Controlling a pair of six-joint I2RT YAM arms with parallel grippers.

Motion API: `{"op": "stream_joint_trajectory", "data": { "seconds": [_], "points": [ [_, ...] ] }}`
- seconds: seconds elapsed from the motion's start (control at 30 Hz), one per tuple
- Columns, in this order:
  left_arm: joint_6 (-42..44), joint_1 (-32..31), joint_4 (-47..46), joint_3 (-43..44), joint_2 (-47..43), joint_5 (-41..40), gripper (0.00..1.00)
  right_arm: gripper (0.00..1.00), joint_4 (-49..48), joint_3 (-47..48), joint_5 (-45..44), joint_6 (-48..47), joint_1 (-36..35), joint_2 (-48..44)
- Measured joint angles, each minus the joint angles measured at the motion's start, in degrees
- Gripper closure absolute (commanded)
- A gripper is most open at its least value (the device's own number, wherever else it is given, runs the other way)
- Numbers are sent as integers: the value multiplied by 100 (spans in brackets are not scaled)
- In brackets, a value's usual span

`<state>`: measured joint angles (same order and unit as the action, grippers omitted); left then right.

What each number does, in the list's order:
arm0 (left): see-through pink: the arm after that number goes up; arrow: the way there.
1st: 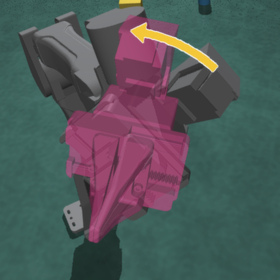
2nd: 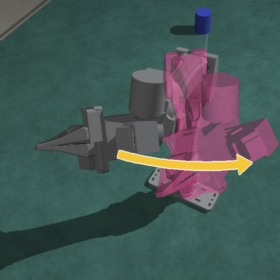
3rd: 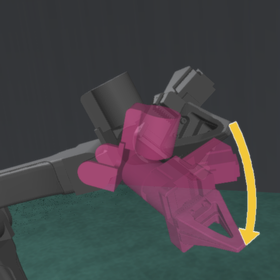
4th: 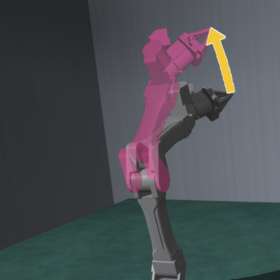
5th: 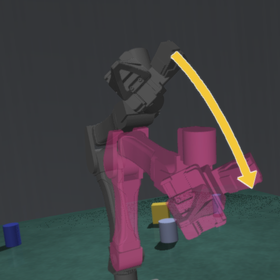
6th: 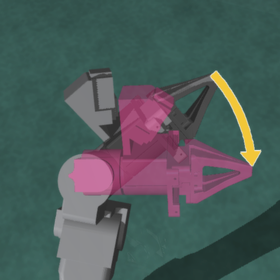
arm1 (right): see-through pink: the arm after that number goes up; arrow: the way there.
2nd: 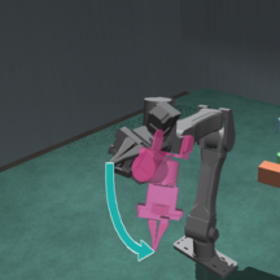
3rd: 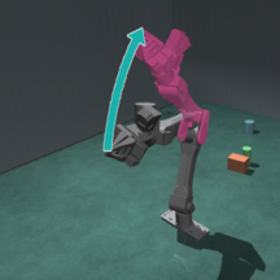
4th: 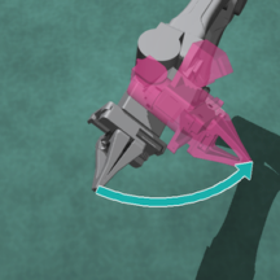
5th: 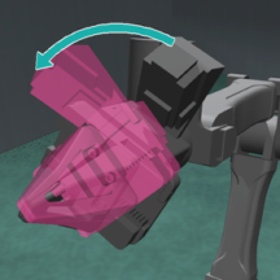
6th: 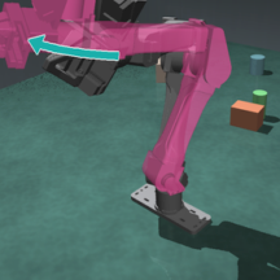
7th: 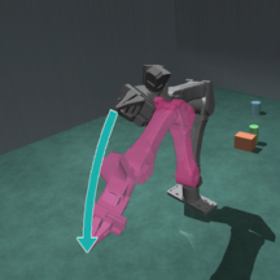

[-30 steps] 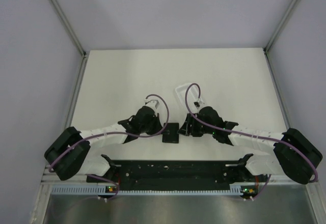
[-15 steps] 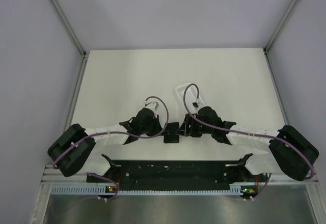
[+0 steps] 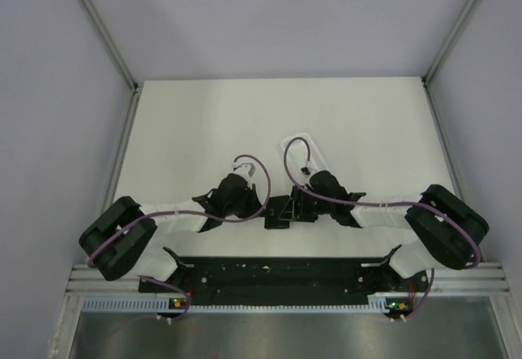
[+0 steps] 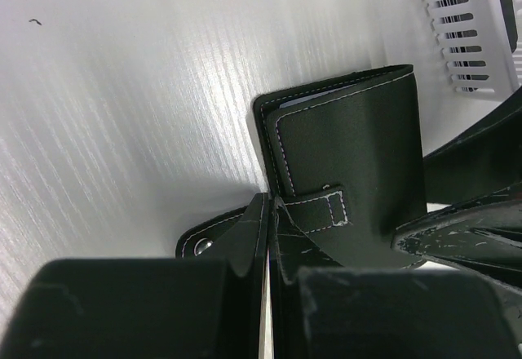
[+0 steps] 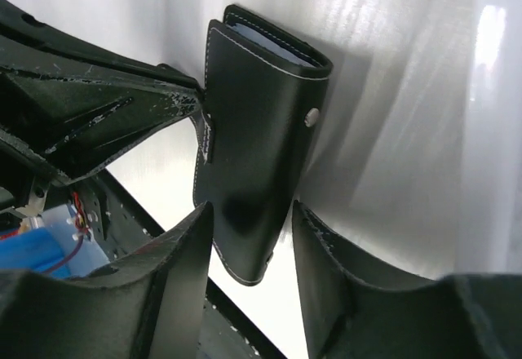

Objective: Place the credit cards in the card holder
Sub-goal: Close the card holder at the center of the board.

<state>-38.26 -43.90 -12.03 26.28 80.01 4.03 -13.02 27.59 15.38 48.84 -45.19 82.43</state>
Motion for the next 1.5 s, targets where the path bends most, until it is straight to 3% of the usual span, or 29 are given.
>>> {"op": "stream_joint_trajectory", "data": {
  "seconds": [0.23,0.4,0.6,0.77,0.97,1.27,1.3,1.43,1.5],
  "points": [
    [-57,0,-59,-15,13,11,100,90,-243,61,186,79,31,162],
    [-103,70,330,-17,-352,66,100,100,61,175,199,-125,35,-197],
    [-79,166,1449,157,-1764,-249,100,100,1694,1163,-175,-879,24,-717],
    [-57,236,1908,367,-2494,-634,100,100,3215,2334,-1008,-1491,-284,-682],
    [-90,306,2374,260,-2951,-872,100,100,4701,3456,-2306,-1867,-1036,-105],
    [-229,343,2743,22,-3305,-1163,100,100,6126,3967,-3510,-1869,-1679,907],
    [-234,345,2754,22,-3311,-1196,100,99,6227,4054,-3580,-1864,-1768,1008],
    [-267,358,2774,4,-3314,-1266,100,69,6358,4328,-3692,-1799,-1998,1241],
    [-304,365,2776,-35,-3314,-1274,100,61,6345,4411,-3694,-1753,-2083,1325]
  ]
}}
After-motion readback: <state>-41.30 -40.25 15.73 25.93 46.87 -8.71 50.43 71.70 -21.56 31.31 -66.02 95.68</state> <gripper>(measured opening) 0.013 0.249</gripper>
